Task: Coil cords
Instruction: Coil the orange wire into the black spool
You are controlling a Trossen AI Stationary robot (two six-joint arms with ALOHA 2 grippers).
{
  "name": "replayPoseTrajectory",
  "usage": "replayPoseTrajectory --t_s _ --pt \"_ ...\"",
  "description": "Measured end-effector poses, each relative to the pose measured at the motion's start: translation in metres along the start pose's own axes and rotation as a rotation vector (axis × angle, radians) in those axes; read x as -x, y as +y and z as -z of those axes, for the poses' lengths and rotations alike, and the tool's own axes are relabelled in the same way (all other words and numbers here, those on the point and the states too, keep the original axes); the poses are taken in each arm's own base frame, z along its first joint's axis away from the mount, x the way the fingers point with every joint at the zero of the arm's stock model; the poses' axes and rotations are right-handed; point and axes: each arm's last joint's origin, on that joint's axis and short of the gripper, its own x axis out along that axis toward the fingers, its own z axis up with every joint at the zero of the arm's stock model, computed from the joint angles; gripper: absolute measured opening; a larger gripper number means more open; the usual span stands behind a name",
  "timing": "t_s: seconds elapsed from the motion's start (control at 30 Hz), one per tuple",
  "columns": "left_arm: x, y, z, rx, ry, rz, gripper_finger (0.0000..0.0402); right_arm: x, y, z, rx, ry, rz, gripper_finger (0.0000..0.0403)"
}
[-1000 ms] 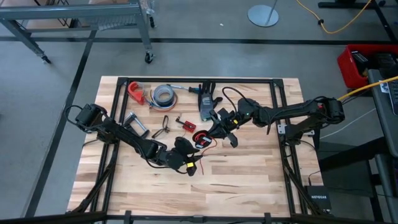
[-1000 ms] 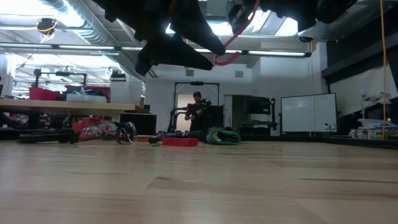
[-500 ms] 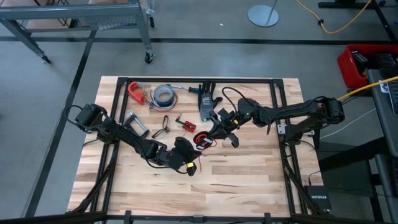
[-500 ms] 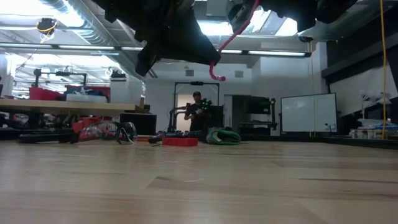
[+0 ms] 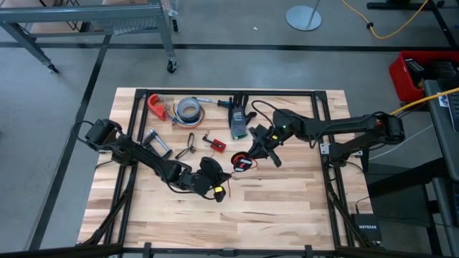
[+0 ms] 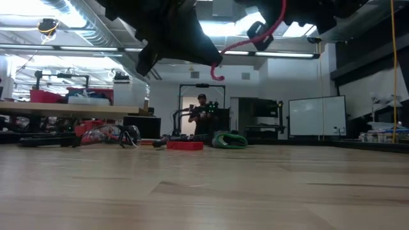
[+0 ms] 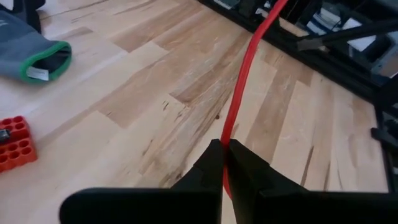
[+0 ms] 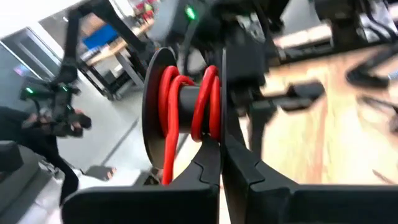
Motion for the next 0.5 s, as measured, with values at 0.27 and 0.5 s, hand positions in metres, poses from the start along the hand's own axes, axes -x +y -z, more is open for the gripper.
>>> replayPoseTrajectory --t_s 0.27,0.5 --pt "0.013 0.006 -0.008 0.036 0.024 -0.044 0.0001 0.005 -0.003 0.015 -0.036 0.129 0.073 0.0003" --pt "0.025 0.008 -0.013 0.063 0.053 -0.058 0.0000 0.008 -0.008 0.025 -0.038 0.205 0.236 0.0003"
